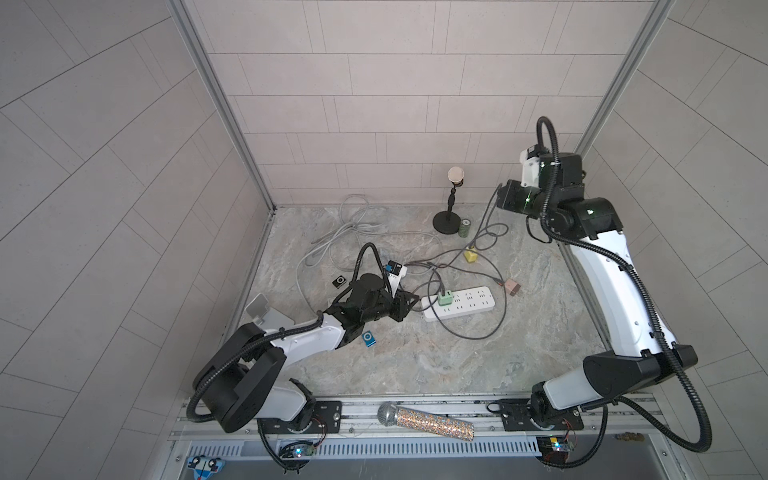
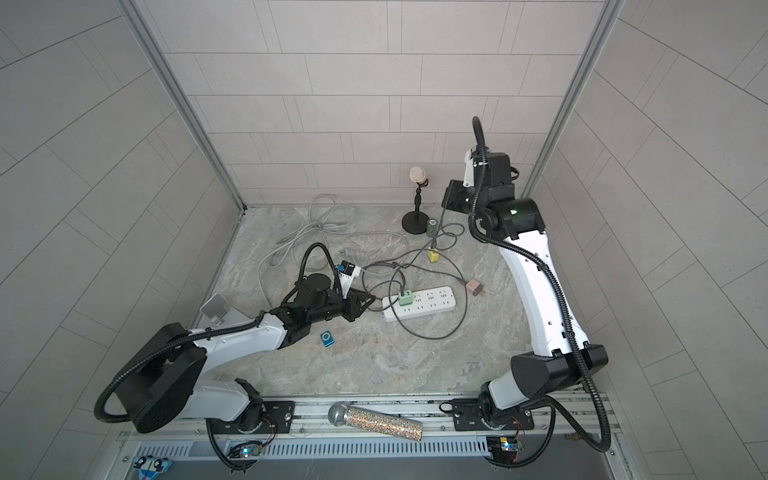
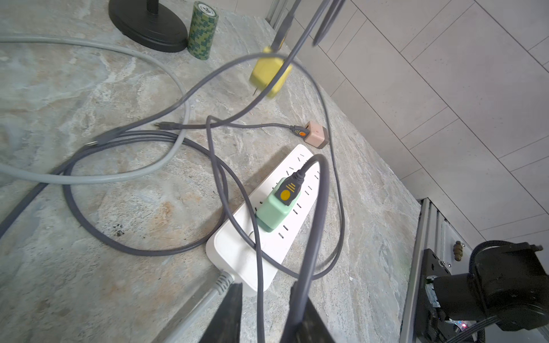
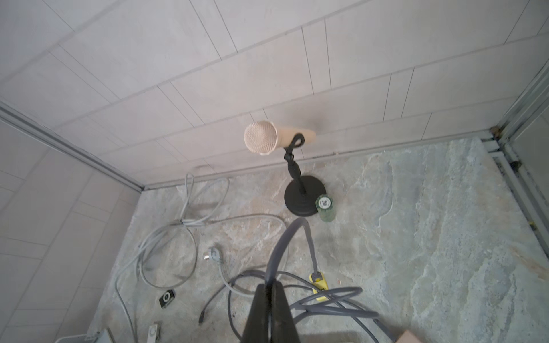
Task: Charge mp3
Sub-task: Pick up the charging cable from the center of the board, then place the charging cable at the corner of the board.
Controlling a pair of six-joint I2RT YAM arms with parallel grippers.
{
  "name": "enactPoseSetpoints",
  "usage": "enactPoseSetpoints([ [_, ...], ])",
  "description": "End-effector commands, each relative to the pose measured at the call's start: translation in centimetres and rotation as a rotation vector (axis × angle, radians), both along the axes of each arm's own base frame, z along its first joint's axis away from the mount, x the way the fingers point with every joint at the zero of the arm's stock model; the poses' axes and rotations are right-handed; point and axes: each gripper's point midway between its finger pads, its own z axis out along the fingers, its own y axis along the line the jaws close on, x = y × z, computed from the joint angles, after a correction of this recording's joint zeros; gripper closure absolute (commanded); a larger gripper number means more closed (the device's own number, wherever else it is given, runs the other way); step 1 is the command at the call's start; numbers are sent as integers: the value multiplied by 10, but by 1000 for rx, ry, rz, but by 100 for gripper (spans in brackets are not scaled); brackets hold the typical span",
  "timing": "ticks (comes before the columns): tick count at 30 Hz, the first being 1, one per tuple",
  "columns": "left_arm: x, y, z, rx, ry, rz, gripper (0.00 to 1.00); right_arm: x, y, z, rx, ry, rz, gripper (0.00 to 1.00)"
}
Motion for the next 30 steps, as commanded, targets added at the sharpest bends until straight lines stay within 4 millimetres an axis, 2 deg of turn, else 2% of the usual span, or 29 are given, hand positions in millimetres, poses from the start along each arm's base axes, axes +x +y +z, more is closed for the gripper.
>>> enactPoseSetpoints([
  [1,10,1,18,0,-53,29,69,0,-15,62,99,-166,-5,100],
  [4,11,2,15,17,-50,30,70,1,-18,89,162,-218,17,100],
  [6,12,1,15,16,-48,33,70,2,-21,100,163,-241,13,100],
  [8,12,0,14,14,-45,31,70,5,-26,103,135,-249,-11,100],
  [10,14,1,13,19,-44,42,71,13,-36,96,92,-236,-50,100],
  [13,16,6,10,34,-42,62,73,26,-62,81,36,-194,-138,100],
  [16,19,11,7,53,-38,88,75,38,-96,63,-42,-151,-264,100],
  [19,20,13,7,52,-35,93,75,53,-122,42,-126,-102,-349,100],
  [22,20,11,7,46,-32,84,74,76,-132,11,-192,-34,-357,100],
  [26,23,8,1,57,-7,84,70,100,-143,-51,-265,129,-371,100],
  [30,26,5,-4,56,17,82,69,111,-140,-119,-280,319,-320,100],
])
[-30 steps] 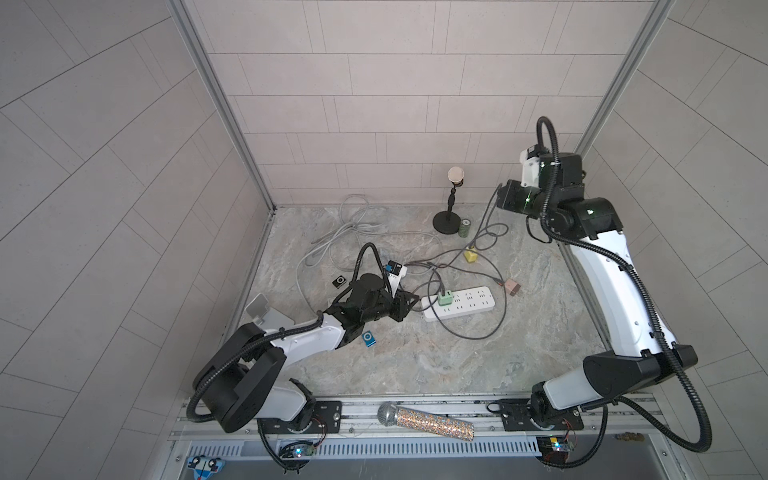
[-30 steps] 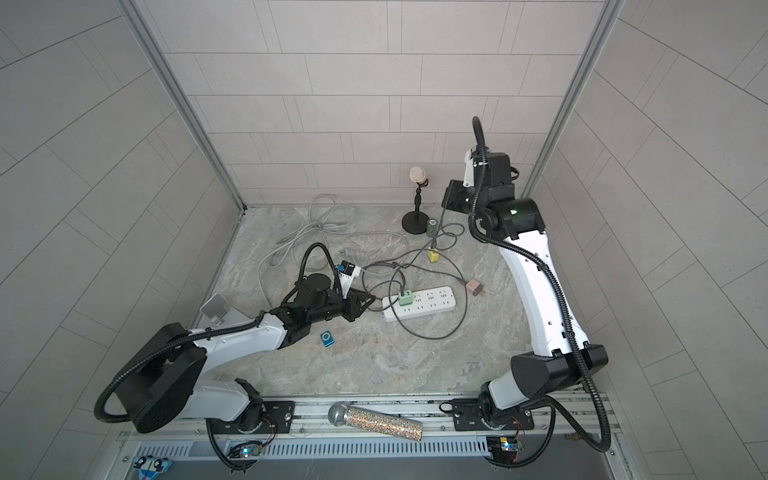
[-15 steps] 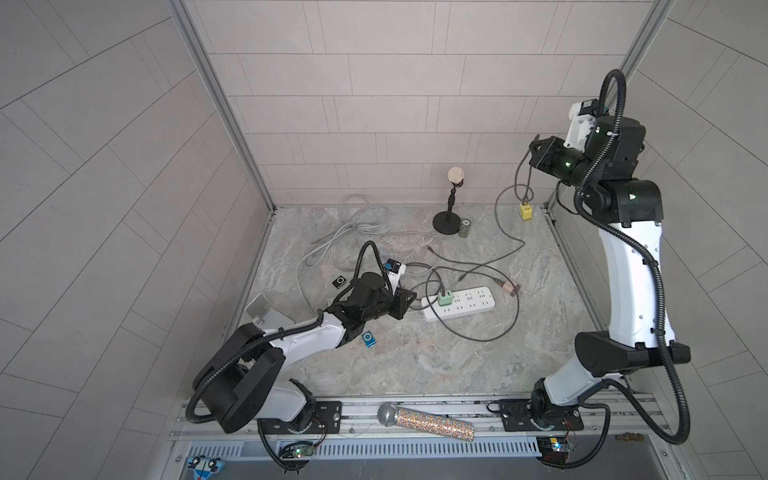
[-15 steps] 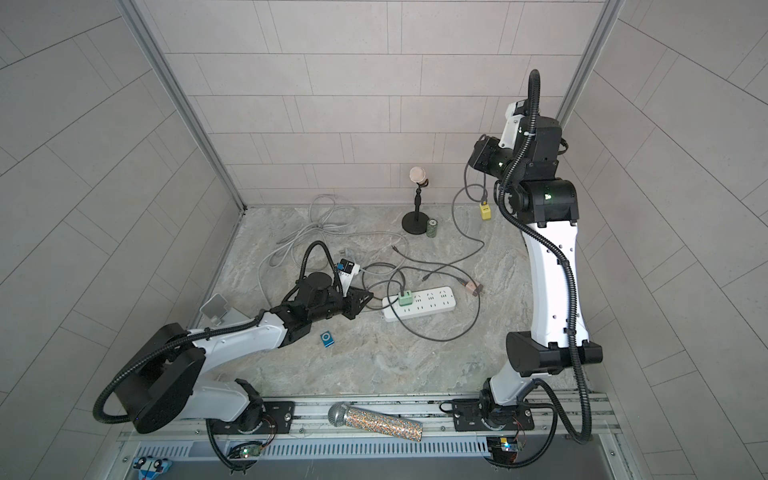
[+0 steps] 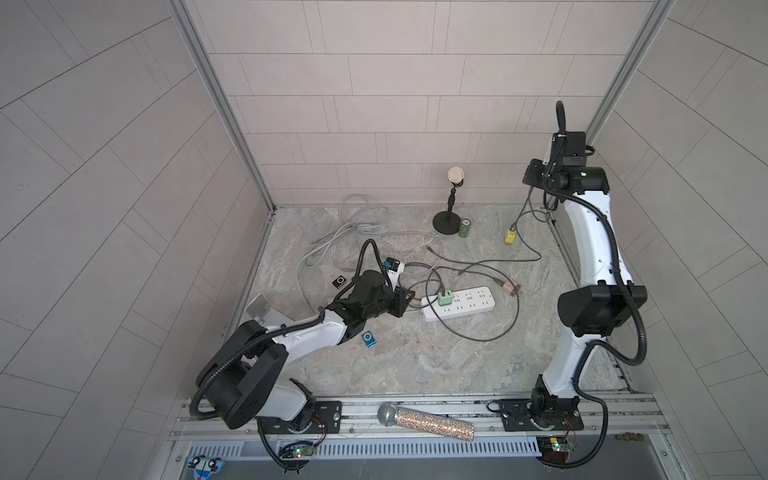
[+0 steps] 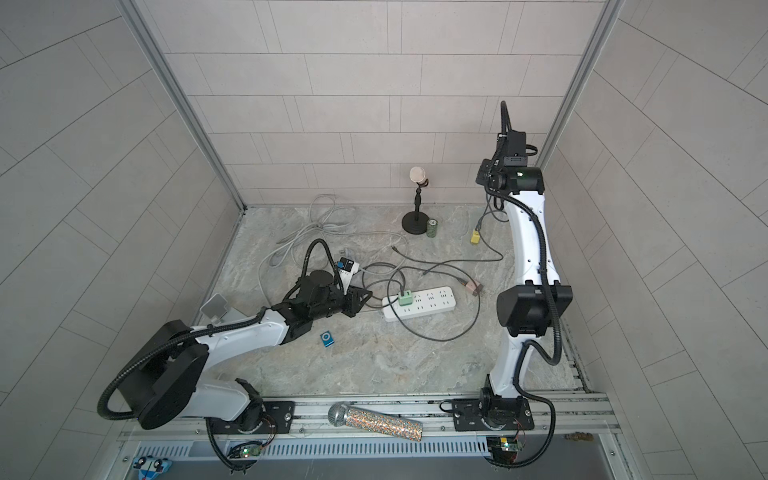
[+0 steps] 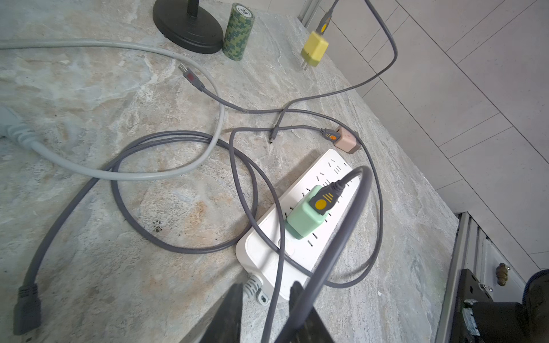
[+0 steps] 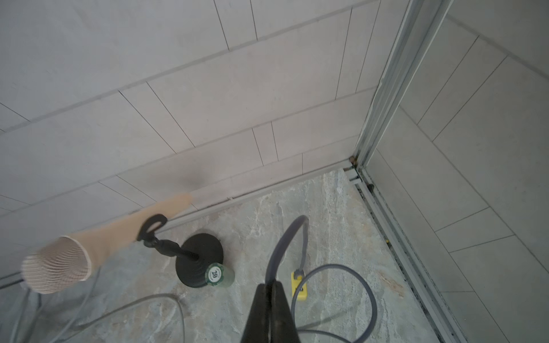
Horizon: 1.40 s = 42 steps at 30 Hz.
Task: Charge mp3
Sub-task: Place the charging cable at the corner of the board, then pick up the charging cable from the center of the board.
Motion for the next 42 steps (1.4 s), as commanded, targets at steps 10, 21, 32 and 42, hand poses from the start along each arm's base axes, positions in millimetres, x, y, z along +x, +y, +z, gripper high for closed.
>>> enactPoseSetpoints([
  [10,11,-6,22,-22,-26,-4,92,-26,3,-132,16,327,16,91],
  [21,2,3,57,-19,-128,-30,96,-78,24,-154,125,368,49,45],
  [32,4,-4,67,-22,-150,-64,93,-206,61,-143,173,379,68,30],
  [42,4,-18,52,-48,-112,-111,90,-287,47,-236,173,540,-79,36],
])
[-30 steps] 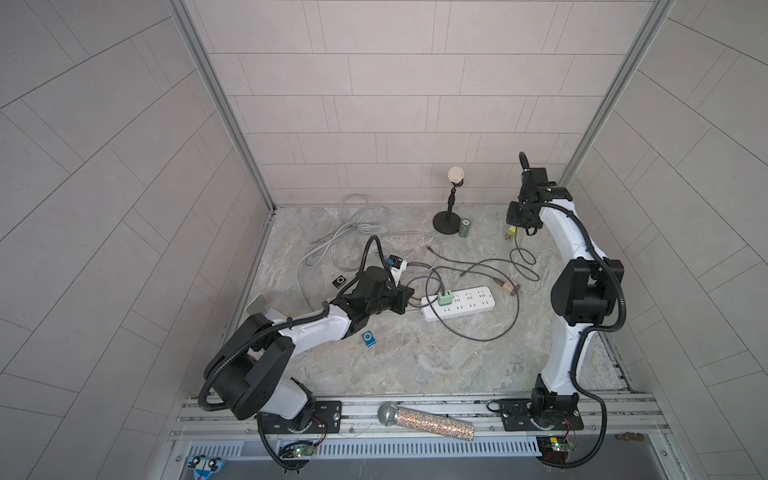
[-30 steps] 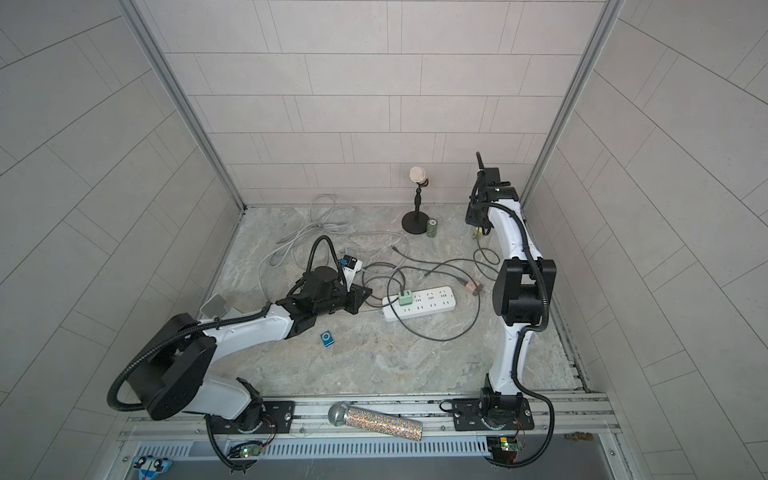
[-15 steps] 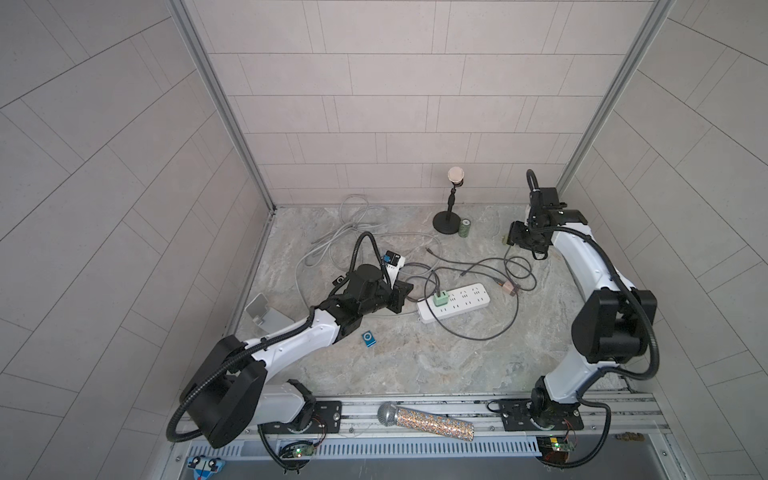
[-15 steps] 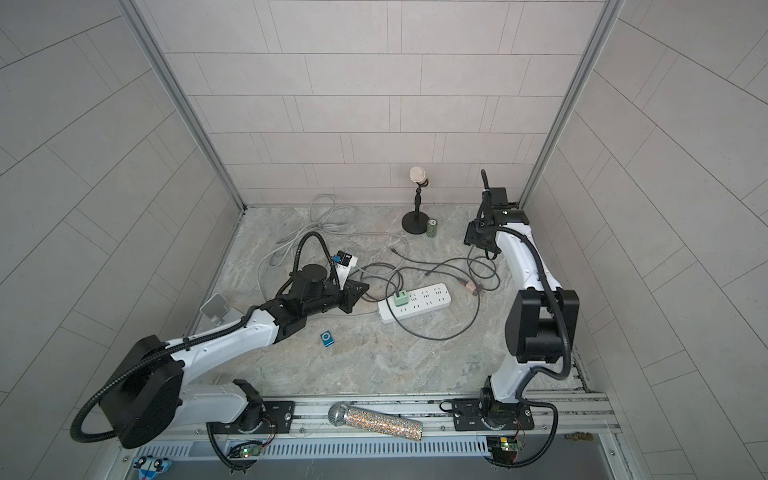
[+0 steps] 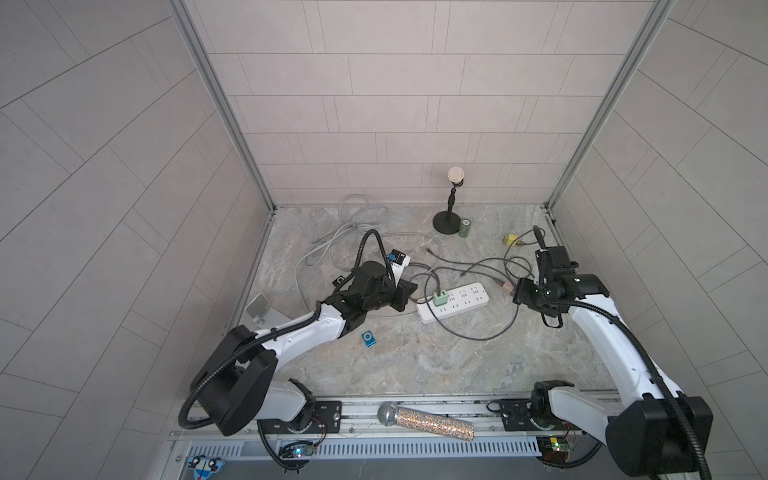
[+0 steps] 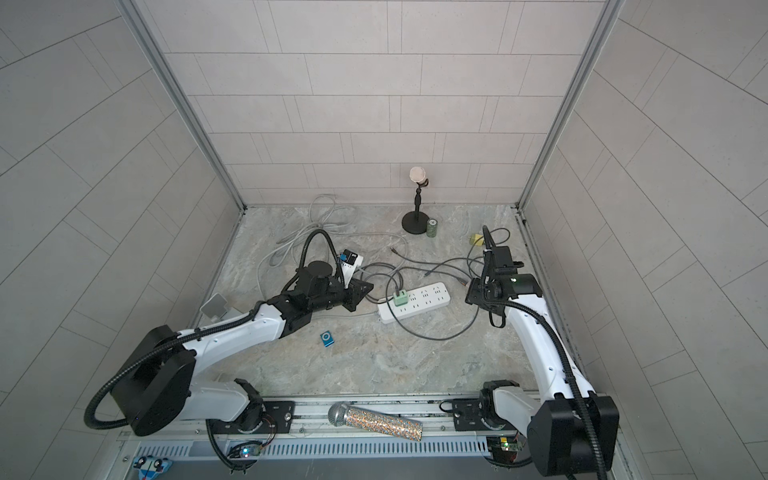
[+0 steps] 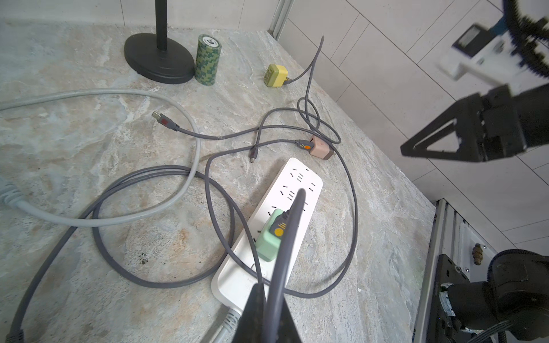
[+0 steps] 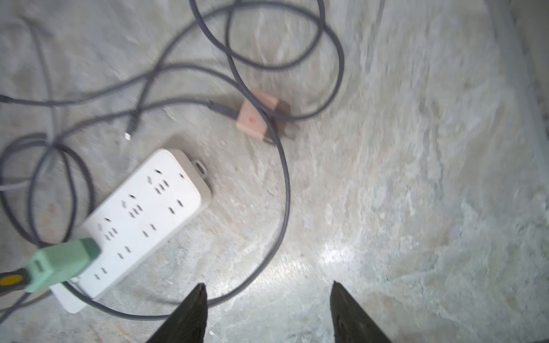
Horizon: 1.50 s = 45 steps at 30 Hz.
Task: Charge mp3
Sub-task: Pick up the charging cable from the center of the board.
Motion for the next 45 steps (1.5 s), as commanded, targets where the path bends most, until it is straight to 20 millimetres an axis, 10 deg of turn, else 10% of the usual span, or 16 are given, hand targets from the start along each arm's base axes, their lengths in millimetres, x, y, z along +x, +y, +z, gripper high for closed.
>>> enactPoseSetpoints([
  [1,5,-7,18,-45,-45,-23,90,-2,-9,-20,-35,16,-53,38],
  [18,1,7,11,-29,-35,26,87,49,-22,-79,-98,117,-86,61],
  [27,3,16,6,-42,-2,65,83,46,-15,-92,-60,116,-66,93],
  [33,2,19,7,-78,16,86,72,28,-4,-59,-12,45,-21,100],
  [45,0,55,21,-136,71,242,32,-17,38,83,191,-379,109,100],
])
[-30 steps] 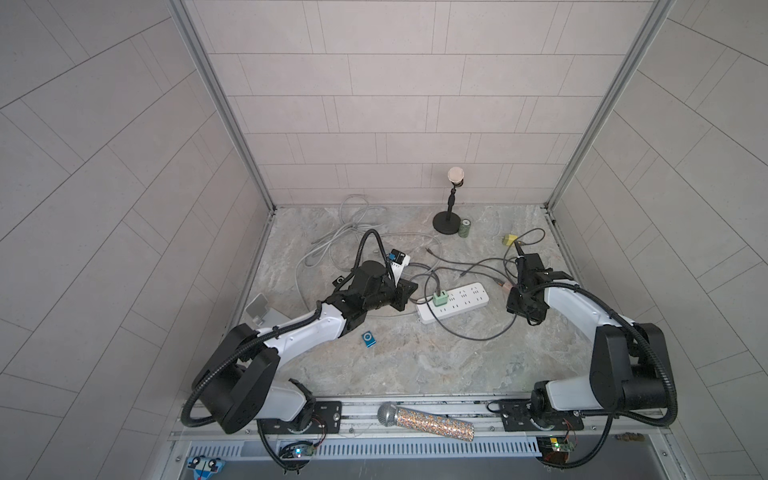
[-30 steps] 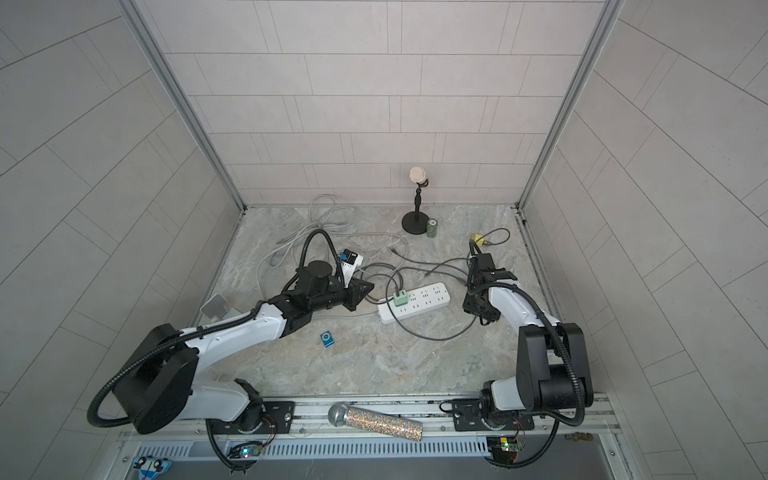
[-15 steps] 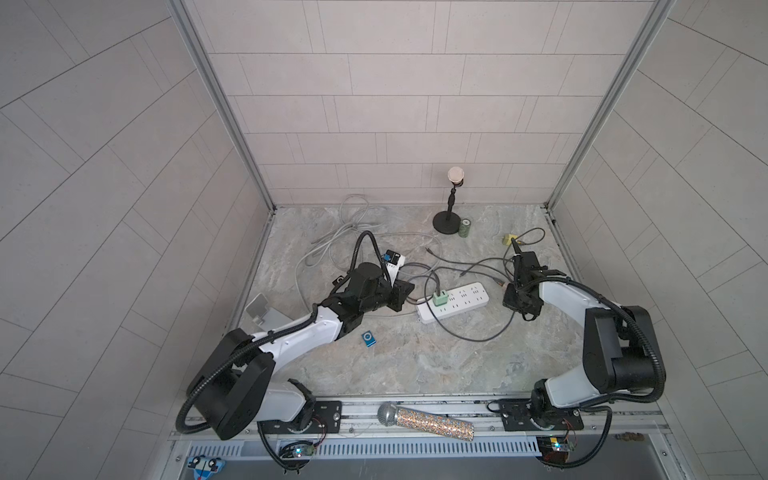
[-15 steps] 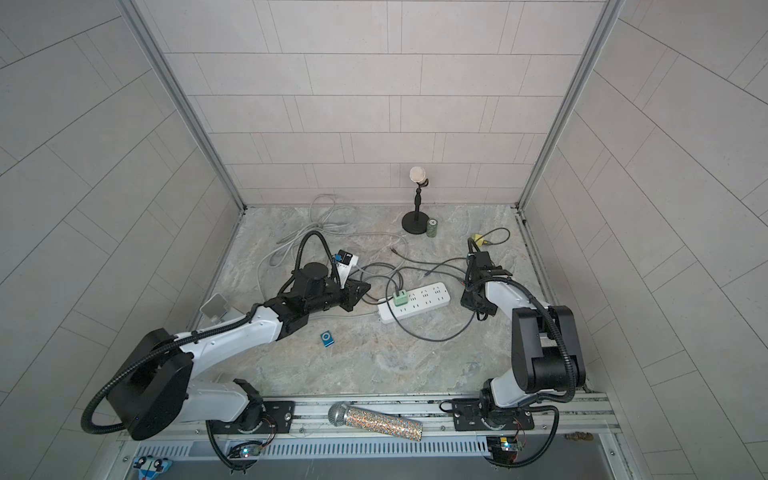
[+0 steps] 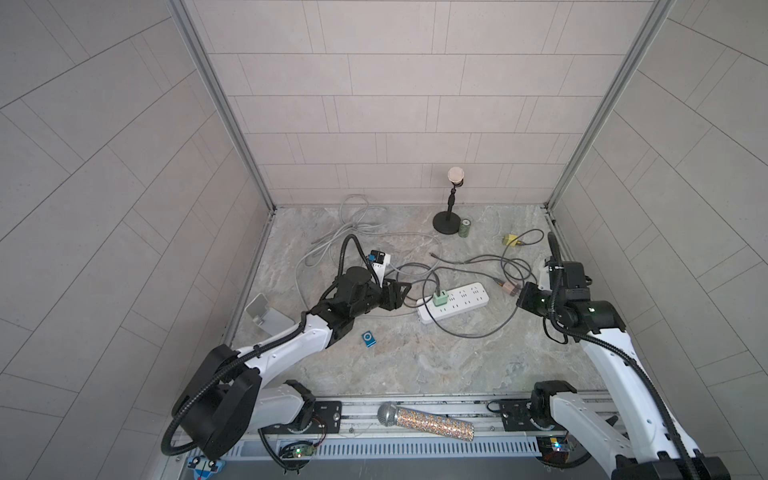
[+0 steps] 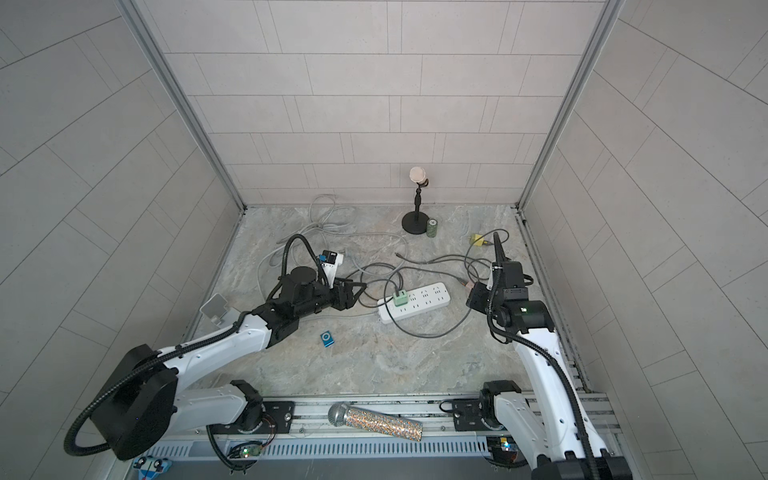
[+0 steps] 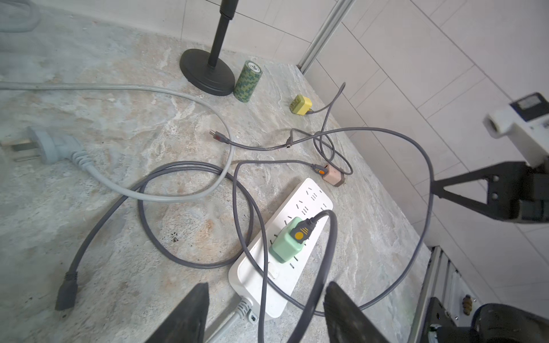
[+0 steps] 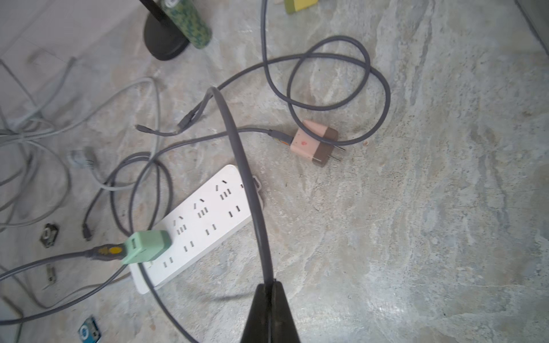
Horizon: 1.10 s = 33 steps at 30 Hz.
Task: Charge mp3
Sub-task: Pick up the charging cable from the center of the board.
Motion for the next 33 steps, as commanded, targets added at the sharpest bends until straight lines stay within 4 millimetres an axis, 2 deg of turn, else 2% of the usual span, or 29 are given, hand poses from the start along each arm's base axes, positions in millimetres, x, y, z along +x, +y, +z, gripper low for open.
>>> enactPoseSetpoints([
  [1,-4,19,8,-22,33,76,31,-21,12,31,54,-73,44,100],
  [5,-10,55,23,36,57,203,25,-29,21,85,103,-260,69,100],
  [7,-11,77,41,89,58,290,22,-31,31,108,153,-321,108,100],
  [9,-10,82,72,83,39,311,21,-30,41,129,213,-377,149,100],
  [12,-7,56,118,-27,45,221,21,-29,52,161,268,-467,196,100],
  [16,0,-5,154,-239,141,58,25,-28,52,186,244,-531,217,100],
  [19,-1,-52,175,-274,165,-47,25,-24,56,198,247,-539,248,100],
  [24,5,-106,193,-303,167,-158,26,-15,65,213,308,-575,281,100],
  [28,8,-129,194,-300,138,-204,26,-9,63,217,282,-581,270,100],
  [31,10,-131,189,-288,121,-210,26,6,56,217,252,-569,231,100],
  [33,10,-129,187,-273,106,-208,26,20,58,223,279,-561,225,100],
])
